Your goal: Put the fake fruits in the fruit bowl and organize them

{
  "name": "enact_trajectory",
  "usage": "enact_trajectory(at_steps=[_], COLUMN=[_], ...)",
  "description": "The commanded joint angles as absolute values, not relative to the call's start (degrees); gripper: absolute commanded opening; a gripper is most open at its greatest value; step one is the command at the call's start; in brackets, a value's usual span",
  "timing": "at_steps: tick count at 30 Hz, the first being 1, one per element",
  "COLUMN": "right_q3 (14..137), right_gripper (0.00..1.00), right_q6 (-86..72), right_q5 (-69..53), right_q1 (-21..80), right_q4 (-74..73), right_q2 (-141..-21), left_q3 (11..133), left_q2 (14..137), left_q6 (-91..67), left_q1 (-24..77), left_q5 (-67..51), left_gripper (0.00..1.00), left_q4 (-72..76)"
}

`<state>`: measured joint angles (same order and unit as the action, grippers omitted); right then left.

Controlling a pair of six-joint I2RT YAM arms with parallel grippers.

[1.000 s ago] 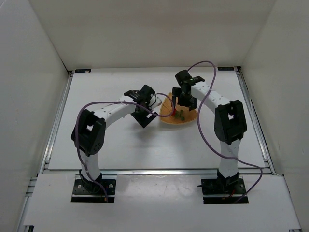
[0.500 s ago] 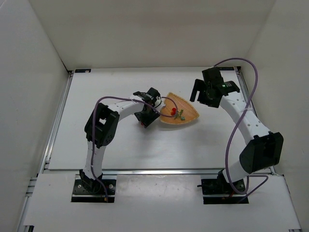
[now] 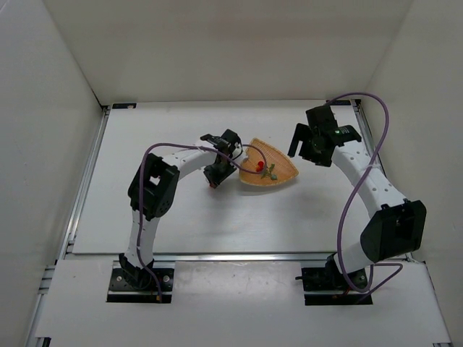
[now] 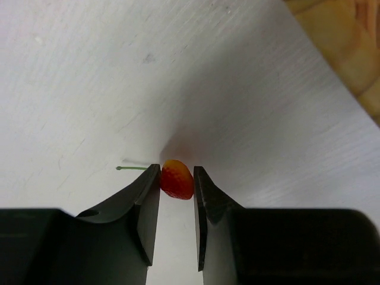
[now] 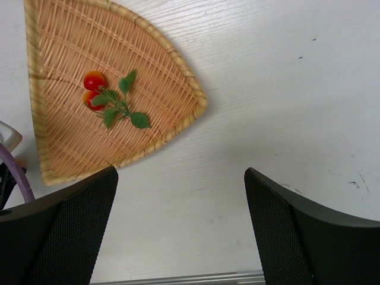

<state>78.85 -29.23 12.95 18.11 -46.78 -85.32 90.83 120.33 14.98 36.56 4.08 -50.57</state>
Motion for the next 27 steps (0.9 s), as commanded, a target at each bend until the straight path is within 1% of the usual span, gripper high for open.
enact_trajectory(at_steps=[1, 2, 3, 4, 6, 7, 10, 14, 17, 18, 20, 21, 22, 23, 26, 27], right_q3=[79.4, 79.4, 79.4, 78.5, 76.9, 75.1, 72.8, 71.0, 69.7, 68.8, 67.3, 66.8, 66.8, 65.9, 64.6, 64.6], right_gripper=[0.91, 0.91, 0.91, 0.91, 0.91, 0.91, 0.91, 0.91, 0.91, 0.91, 0.93, 0.93, 0.93, 0.93, 0.93, 0.93], right_q6=[-29.9, -30.4, -30.4, -30.9, -31.7, -32.6, -33.8, -34.4, -34.4, -34.4, -34.4, -34.4, -34.4, -34.4, -34.4, -34.4], right_q5=[13.4, 13.4, 13.4, 13.4, 14.1, 14.1, 14.1, 14.6, 15.7, 15.7, 15.7, 15.7, 16.3, 16.3, 16.8, 16.8], right_q1=[17.9, 17.9, 17.9, 17.9, 17.9, 17.4, 16.7, 14.9, 13.8, 13.3, 12.7, 12.2, 12.2, 11.6, 11.1, 11.1], right_q4=[-46.8, -46.8, -46.8, -46.8, -46.1, -45.6, -45.6, -45.6, -45.6, -45.6, -45.6, -45.6, -45.6, -45.6, -45.6, -46.1], right_q2=[-82.6, -82.0, -82.0, -81.4, -79.8, -79.8, -78.2, -75.8, -73.2, -72.7, -71.4, -70.2, -69.7, -68.6, -66.5, -65.9], left_q3=[98.1, 102.3, 103.9, 104.8, 104.9, 104.9, 108.0, 112.2, 116.0, 116.6, 117.3, 117.3, 118.0, 118.0, 120.2, 120.2], left_q2=[117.9, 117.4, 116.8, 115.1, 113.3, 112.8, 114.2, 120.1, 123.5, 124.0, 124.5, 124.5, 124.5, 124.5, 122.4, 119.8], left_q6=[12.8, 12.8, 11.9, 11.9, 11.9, 11.9, 12.5, 14.9, 15.5, 15.5, 15.5, 15.5, 15.5, 15.5, 14.0, 14.0], left_q1=[36.7, 37.2, 37.2, 37.2, 37.2, 37.8, 39.9, 44.3, 45.6, 45.6, 46.1, 46.1, 46.1, 46.1, 46.1, 46.1], left_q5=[6.4, 7.2, 8.1, 8.6, 8.6, 8.1, 4.9, 1.9, 3.2, 3.2, 3.2, 3.2, 3.2, 3.2, 5.0, 6.7], left_gripper=[0.15, 0.14, 0.14, 0.13, 0.13, 0.14, 0.18, 0.23, 0.32, 0.36, 0.68, 0.81, 0.89, 1.0, 1.0, 1.0], left_q4=[-56.1, -57.0, -56.5, -55.3, -51.5, -48.5, -47.8, -47.8, -47.8, -47.8, -47.8, -47.8, -47.8, -47.8, -47.8, -47.8])
